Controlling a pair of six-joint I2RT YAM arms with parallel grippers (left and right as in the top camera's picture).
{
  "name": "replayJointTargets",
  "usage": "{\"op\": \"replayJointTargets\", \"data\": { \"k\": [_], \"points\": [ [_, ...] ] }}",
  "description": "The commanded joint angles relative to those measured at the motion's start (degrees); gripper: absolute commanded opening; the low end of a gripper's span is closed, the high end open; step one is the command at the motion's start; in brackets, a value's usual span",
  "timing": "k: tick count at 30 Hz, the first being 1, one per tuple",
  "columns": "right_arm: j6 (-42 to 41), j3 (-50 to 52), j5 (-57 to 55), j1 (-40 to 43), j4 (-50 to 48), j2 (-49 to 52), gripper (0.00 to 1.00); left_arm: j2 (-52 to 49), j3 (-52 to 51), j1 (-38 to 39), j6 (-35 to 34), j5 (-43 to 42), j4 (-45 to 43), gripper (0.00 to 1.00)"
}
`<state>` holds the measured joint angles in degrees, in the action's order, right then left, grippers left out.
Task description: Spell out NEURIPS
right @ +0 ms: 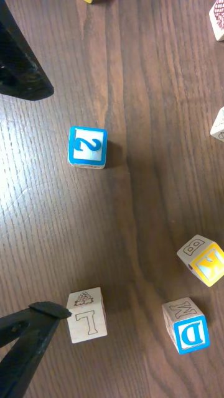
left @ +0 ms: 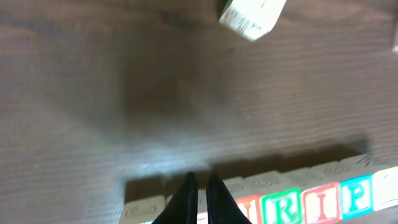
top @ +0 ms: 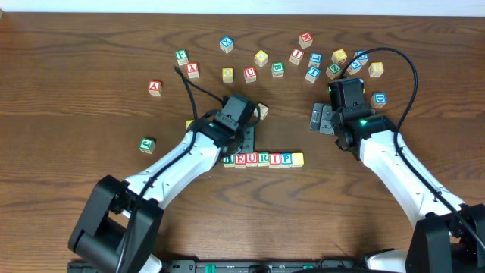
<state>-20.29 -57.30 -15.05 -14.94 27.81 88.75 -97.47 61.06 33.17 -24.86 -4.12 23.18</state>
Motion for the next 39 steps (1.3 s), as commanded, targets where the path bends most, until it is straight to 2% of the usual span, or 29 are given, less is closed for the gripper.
{"op": "replayJointTargets", "data": {
  "k": [1, 17, 39],
  "points": [
    [0.7, -1.0, -0.9, 0.3, 0.0, 0.2, 0.99, -1.4, 3.4, 0.1, 2.4, 0.7, -0.7, 0.08],
    [0.7, -1.0, -0.9, 0.3, -0.2, 0.2, 0.99, -6.1, 6.5, 0.1, 3.2, 0.7, -1.4, 0.08],
    [0.7, -1.0, -0.9, 0.3, 0.0, 0.2, 0.99, -7.1, 6.5, 2.4, 3.2, 0.7, 1.4, 0.08]
  ]
}}
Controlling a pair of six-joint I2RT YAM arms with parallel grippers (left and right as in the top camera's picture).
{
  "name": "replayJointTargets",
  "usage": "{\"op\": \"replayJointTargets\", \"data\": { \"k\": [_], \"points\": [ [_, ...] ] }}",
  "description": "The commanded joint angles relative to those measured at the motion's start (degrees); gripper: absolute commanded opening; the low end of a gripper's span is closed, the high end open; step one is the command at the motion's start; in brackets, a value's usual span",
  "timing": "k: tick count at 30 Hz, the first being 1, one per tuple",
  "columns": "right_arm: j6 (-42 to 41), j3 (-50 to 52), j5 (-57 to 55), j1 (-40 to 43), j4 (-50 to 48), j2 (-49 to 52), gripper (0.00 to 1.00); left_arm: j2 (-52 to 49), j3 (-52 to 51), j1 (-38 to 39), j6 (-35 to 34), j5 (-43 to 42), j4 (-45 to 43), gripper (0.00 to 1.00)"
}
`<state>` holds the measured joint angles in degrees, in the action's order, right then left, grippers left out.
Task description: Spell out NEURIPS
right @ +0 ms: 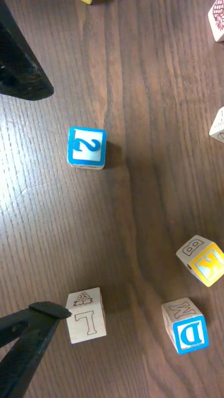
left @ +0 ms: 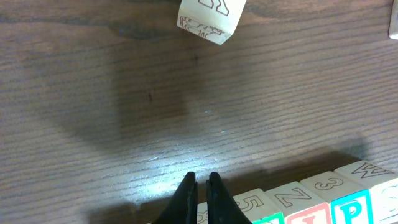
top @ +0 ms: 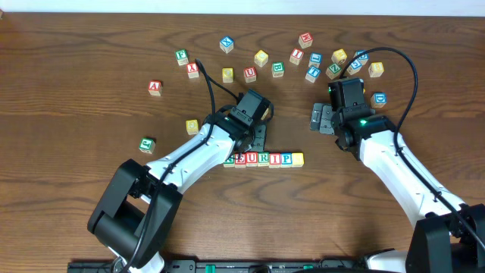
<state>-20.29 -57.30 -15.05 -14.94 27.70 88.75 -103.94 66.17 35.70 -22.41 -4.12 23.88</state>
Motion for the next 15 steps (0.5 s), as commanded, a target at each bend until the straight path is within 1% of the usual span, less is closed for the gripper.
{"op": "replayJointTargets", "data": {
  "k": [1, 9, 15],
  "points": [
    [0.7, -1.0, -0.9, 0.3, 0.1, 0.2, 0.99, -0.6, 1.4, -0.1, 0.7, 0.7, 0.9, 0.08],
    [0.7, -1.0, -0.9, 0.3, 0.1, 0.2, 0.99, -0.7, 1.4, 0.1, -0.4, -0.2, 2.4, 0.08],
    [0.7, -1.0, -0.9, 0.3, 0.1, 0.2, 0.99, -1.4, 1.4, 2.0, -0.6, -0.2, 2.5, 0.08]
  ]
}}
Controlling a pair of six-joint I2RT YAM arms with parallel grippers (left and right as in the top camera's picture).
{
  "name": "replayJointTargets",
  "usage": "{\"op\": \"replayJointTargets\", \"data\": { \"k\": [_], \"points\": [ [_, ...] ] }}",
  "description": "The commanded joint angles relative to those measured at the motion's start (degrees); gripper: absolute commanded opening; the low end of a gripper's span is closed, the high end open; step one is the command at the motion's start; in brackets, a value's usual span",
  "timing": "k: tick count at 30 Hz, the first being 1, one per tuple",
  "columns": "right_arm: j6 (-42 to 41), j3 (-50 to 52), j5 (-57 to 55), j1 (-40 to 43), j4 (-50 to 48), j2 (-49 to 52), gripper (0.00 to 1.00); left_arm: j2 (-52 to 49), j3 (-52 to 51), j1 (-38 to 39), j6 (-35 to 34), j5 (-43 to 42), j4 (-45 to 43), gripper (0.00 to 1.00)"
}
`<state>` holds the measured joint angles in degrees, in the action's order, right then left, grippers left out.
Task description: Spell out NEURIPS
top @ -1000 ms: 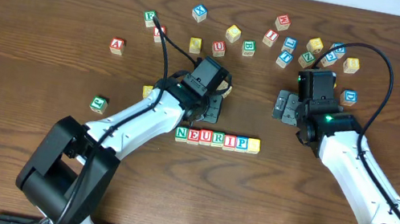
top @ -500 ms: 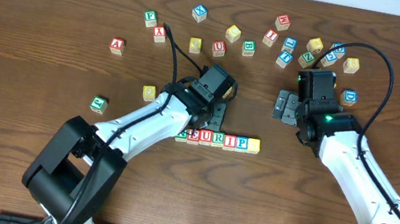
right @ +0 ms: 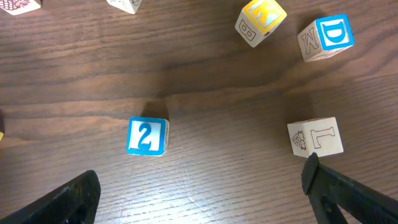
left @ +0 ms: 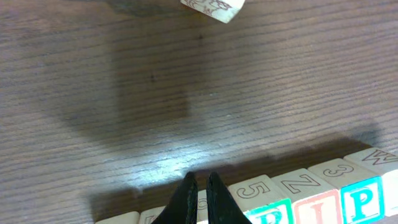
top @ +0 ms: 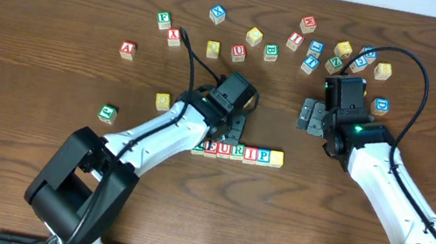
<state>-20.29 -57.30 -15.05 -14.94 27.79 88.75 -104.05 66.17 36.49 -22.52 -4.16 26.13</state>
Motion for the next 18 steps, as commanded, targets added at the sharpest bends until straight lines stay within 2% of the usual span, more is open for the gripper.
{"op": "replayJointTargets", "data": {
  "k": [1, 18],
  "points": [
    [0.7, -1.0, -0.9, 0.3, 0.0, 0.2, 0.99, -1.3, 1.4, 1.4, -0.5, -0.1, 0.3, 0.08],
    [0.7, -1.0, -0.9, 0.3, 0.1, 0.2, 0.99, -1.4, 1.4, 2.0, -1.4, -0.1, 0.8, 0.07]
  ]
}}
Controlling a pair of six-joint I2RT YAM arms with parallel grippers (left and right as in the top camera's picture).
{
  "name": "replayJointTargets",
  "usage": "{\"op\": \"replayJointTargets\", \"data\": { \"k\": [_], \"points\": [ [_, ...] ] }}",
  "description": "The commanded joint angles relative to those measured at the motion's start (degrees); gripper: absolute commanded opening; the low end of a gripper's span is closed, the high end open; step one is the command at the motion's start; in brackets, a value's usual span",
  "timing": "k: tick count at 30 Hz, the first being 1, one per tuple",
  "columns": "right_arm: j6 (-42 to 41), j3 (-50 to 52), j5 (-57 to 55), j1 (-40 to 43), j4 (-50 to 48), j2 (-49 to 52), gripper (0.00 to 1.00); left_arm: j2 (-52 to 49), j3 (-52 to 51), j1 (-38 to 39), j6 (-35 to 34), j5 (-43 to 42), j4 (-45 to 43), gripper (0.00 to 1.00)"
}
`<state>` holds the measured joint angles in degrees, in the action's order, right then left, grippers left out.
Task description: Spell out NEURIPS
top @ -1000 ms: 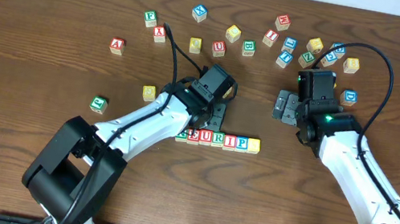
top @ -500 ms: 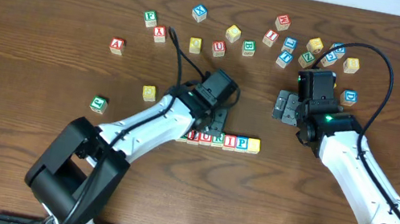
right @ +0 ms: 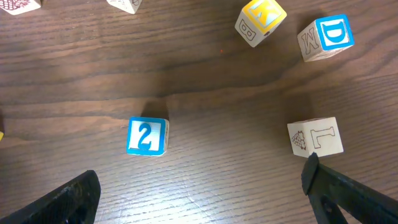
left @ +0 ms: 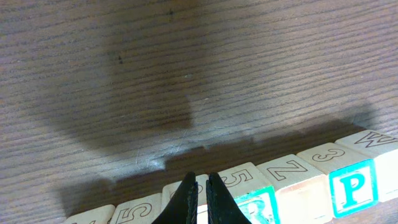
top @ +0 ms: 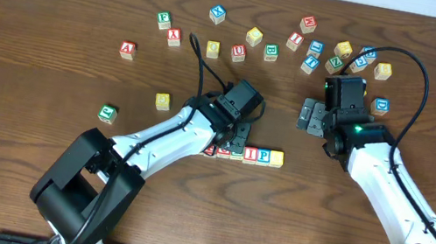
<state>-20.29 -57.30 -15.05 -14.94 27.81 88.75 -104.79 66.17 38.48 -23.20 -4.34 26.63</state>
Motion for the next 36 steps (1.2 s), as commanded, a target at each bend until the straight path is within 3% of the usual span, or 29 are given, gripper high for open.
{"op": "replayJointTargets", "data": {
  "k": [1, 36],
  "points": [
    [0.7, -1.0, -0.9, 0.3, 0.1, 0.2, 0.99, -0.7, 1.4, 0.0, -0.7, 0.1, 0.3, 0.07],
    [0.7, -1.0, -0.9, 0.3, 0.1, 0.2, 0.99, -2.6, 1.4, -0.1, 0.1, 0.5, -1.9, 0.07]
  ]
}}
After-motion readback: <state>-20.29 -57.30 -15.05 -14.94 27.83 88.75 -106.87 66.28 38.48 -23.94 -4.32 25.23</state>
